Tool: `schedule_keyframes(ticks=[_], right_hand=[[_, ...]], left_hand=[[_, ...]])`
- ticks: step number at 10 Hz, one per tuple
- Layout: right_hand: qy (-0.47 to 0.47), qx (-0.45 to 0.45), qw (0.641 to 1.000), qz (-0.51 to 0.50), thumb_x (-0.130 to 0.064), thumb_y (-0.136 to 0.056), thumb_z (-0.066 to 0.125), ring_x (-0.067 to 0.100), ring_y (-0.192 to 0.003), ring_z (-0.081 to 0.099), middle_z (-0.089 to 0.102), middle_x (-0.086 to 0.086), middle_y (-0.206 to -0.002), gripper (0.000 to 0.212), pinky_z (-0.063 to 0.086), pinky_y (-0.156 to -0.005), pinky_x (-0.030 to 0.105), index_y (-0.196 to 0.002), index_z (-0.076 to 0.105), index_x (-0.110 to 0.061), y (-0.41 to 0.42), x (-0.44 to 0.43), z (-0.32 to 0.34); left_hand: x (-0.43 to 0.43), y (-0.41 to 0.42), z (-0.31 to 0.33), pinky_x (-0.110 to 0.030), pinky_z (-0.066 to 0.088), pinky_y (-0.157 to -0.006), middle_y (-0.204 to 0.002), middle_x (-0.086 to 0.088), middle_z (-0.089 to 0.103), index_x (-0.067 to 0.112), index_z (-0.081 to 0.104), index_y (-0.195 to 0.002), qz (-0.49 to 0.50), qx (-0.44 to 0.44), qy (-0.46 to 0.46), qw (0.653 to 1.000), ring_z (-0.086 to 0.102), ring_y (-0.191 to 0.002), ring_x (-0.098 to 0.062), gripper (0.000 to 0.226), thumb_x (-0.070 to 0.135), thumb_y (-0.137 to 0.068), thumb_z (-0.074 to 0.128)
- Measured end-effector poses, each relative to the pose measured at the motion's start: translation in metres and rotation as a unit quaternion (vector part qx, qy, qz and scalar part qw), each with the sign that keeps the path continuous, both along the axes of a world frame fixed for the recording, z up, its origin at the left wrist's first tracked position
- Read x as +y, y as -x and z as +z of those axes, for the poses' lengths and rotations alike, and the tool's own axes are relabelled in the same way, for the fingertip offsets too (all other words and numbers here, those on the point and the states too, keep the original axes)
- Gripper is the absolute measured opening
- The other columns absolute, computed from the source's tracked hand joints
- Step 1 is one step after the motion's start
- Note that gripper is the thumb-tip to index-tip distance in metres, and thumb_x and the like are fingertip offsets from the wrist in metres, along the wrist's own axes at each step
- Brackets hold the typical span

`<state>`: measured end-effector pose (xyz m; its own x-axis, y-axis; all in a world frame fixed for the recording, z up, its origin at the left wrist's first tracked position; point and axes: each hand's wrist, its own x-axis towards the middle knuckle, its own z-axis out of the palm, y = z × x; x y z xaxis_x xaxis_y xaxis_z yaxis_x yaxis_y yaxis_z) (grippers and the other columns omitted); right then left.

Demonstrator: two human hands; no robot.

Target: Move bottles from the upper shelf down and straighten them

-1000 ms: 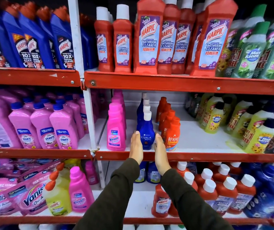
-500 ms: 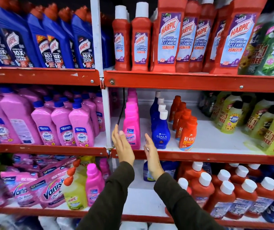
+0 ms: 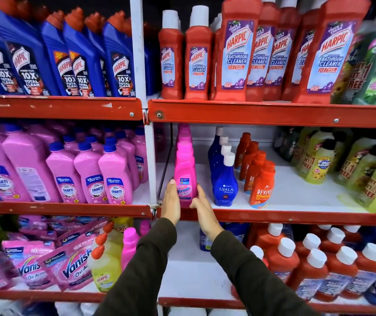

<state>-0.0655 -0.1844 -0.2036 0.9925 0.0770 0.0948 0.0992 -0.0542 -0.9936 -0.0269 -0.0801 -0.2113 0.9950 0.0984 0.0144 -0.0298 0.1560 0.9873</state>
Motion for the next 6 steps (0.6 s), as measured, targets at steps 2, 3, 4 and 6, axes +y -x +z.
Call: schedule_keyframes(ticks=[2, 3, 4, 6], right_hand=[[0.009, 0.004, 1.000, -0.004, -0.009, -0.096, 0.047, 0.010, -0.128, 0.053, 0.051, 0.000, -0.144, 0.061, 0.047, -0.094, 0.017, -0.152, 0.033, -0.029, 0.003, 0.001, 0.001], [0.023, 0.005, 1.000, 0.007, -0.011, -0.096, 0.045, 0.011, -0.132, 0.048, 0.046, 0.001, -0.150, 0.062, 0.042, -0.103, 0.023, -0.154, 0.030, -0.028, 0.005, -0.002, 0.006], [0.034, -0.008, 0.999, -0.001, -0.016, -0.100, 0.041, 0.006, -0.139, 0.034, 0.033, -0.007, -0.155, 0.062, 0.032, -0.109, 0.025, -0.157, 0.020, -0.027, 0.019, -0.010, 0.021], [-0.025, -0.254, 0.957, -0.136, -0.014, -0.087, 0.047, 0.013, -0.124, 0.053, 0.056, 0.000, -0.138, 0.048, 0.043, -0.111, 0.042, -0.133, 0.055, -0.022, 0.039, -0.062, 0.104]], left_hand=[[-0.002, 0.005, 0.002, -0.053, 0.047, -0.113, -0.133, -0.013, 0.065, 0.016, 0.050, -0.147, 0.005, -0.009, -0.026, 1.000, 0.064, -0.123, -0.025, 0.088, 0.081, -0.089, 0.032], [0.000, -0.007, -0.012, -0.055, 0.040, -0.119, -0.149, -0.013, 0.055, 0.018, 0.038, -0.156, 0.004, -0.008, -0.040, 0.999, 0.055, -0.136, -0.027, 0.123, 0.102, -0.067, 0.031], [-0.006, 0.008, 0.002, -0.055, 0.024, -0.127, -0.168, -0.007, 0.032, 0.030, 0.024, -0.163, 0.018, -0.015, -0.089, 0.996, 0.028, -0.156, -0.026, 0.118, 0.103, -0.069, 0.024], [-0.029, 0.040, 0.066, -0.031, -0.005, -0.130, -0.172, 0.010, -0.004, 0.020, 0.004, -0.166, 0.122, -0.312, -0.280, 0.900, -0.011, -0.159, -0.007, 0.068, 0.045, -0.107, 0.025]])
